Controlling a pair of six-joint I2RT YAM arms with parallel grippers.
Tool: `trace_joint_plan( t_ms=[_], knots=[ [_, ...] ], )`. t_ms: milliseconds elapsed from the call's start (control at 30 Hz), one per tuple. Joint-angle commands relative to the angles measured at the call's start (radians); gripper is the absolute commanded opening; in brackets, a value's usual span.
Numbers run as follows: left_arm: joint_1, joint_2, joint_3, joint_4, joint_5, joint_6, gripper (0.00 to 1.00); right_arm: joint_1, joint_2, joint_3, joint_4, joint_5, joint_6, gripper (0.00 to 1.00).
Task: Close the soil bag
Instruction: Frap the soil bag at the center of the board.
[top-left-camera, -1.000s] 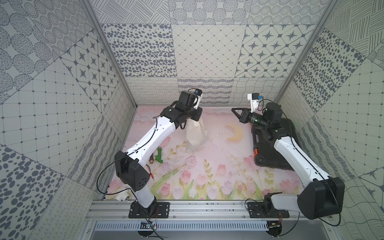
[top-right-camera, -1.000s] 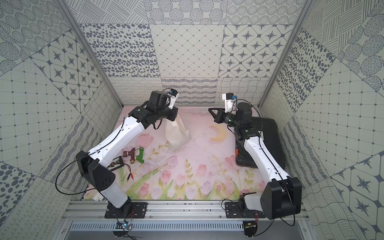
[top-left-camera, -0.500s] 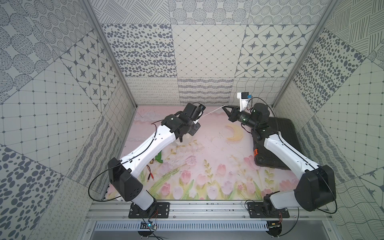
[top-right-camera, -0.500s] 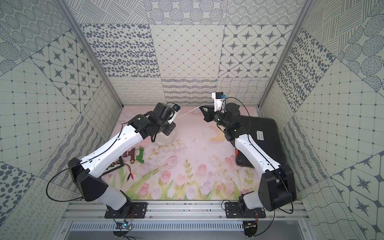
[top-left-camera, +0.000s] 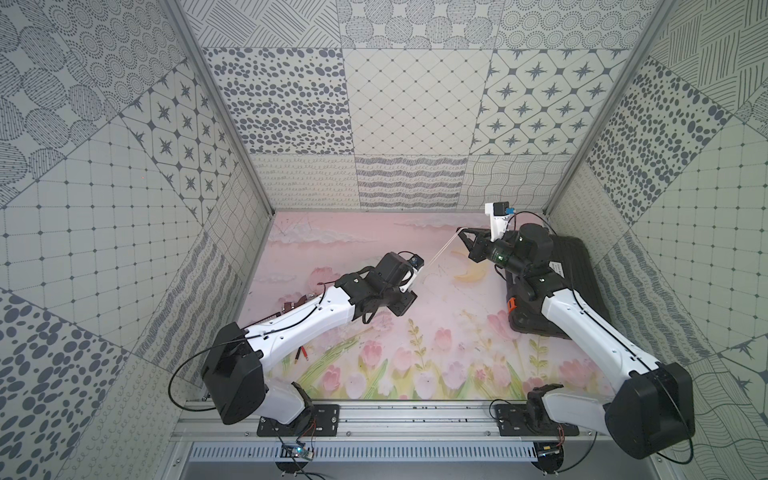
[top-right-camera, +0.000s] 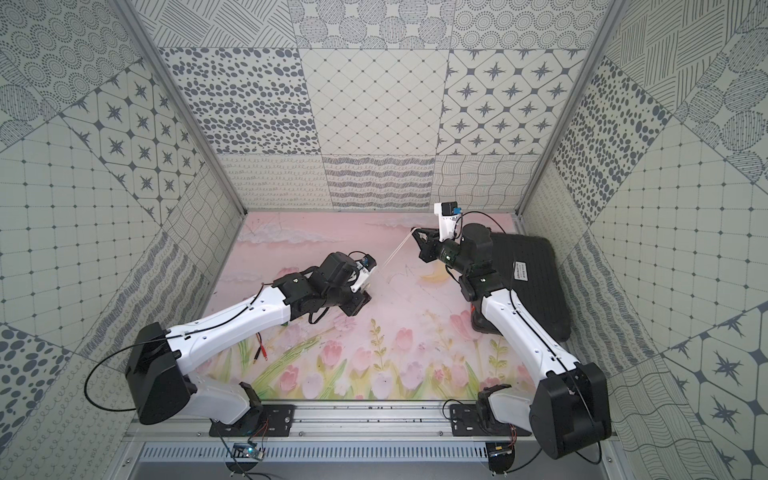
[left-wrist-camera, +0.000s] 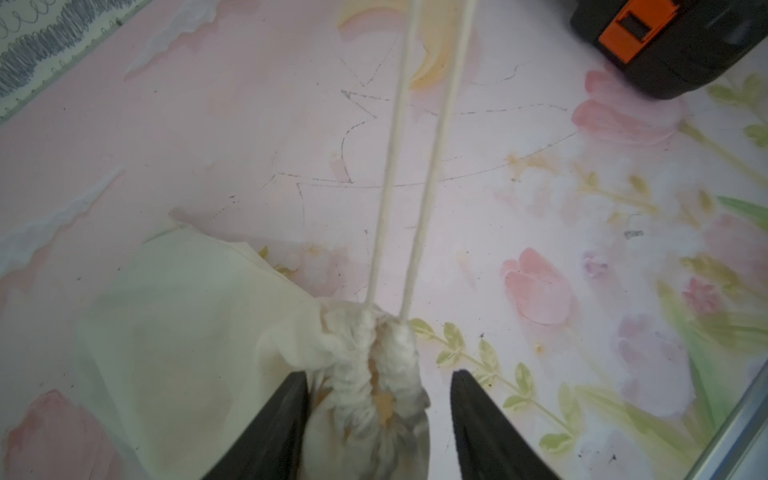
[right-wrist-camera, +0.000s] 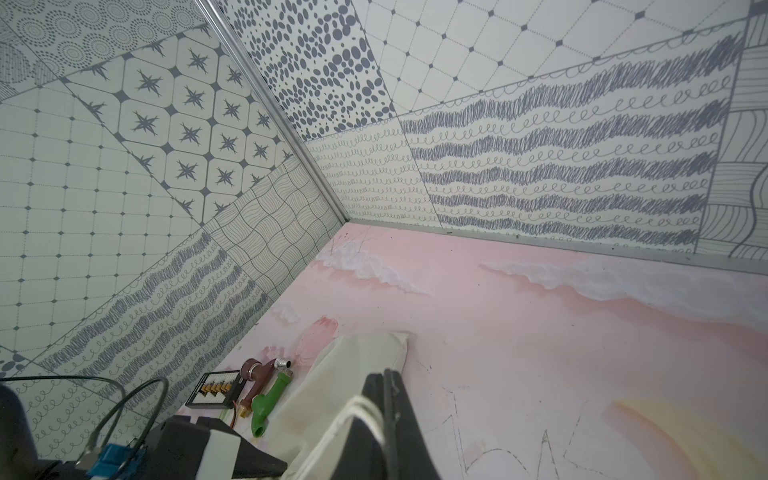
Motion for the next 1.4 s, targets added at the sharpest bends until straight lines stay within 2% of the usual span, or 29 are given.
trace_joint_plan(
  t_ms=[0, 133, 367, 467, 667, 867, 1033, 1233, 1367],
  knots=[
    [0.032, -0.006, 0.017, 0.120, 0.293, -0.052, 0.68, -0.006, -0.034, -0.025, 0.075, -0.028, -0.029, 0.00],
    [0.086, 0.003, 0.031, 0.158, 0.391, -0.065, 0.76, -0.006, -0.042, -0.056, 0.102, -0.082, -0.045, 0.00],
    [0.132, 0.048, 0.078, 0.181, 0.489, -0.066, 0.75, -0.006, -0.047, -0.090, 0.147, -0.107, -0.050, 0.00],
    [0.147, 0.080, 0.100, 0.182, 0.554, -0.055, 0.70, -0.007, -0.054, -0.089, 0.147, -0.106, -0.048, 0.00],
    [0.147, 0.164, 0.153, 0.137, 0.681, -0.014, 0.53, -0.007, -0.068, -0.076, 0.132, -0.105, -0.050, 0.00],
    [0.147, 0.185, 0.167, 0.128, 0.697, 0.002, 0.38, -0.007, -0.071, -0.070, 0.126, -0.108, -0.050, 0.00],
    [0.144, 0.209, 0.168, 0.095, 0.694, 0.012, 0.16, -0.012, -0.073, -0.065, 0.125, -0.099, -0.050, 0.00],
    [0.106, 0.201, 0.086, 0.049, 0.573, 0.022, 0.05, -0.073, -0.057, -0.002, 0.122, -0.092, -0.016, 0.00],
    [0.073, 0.213, 0.037, -0.007, 0.484, 0.026, 0.03, -0.123, -0.031, 0.069, 0.126, -0.093, 0.017, 0.00]
  ],
)
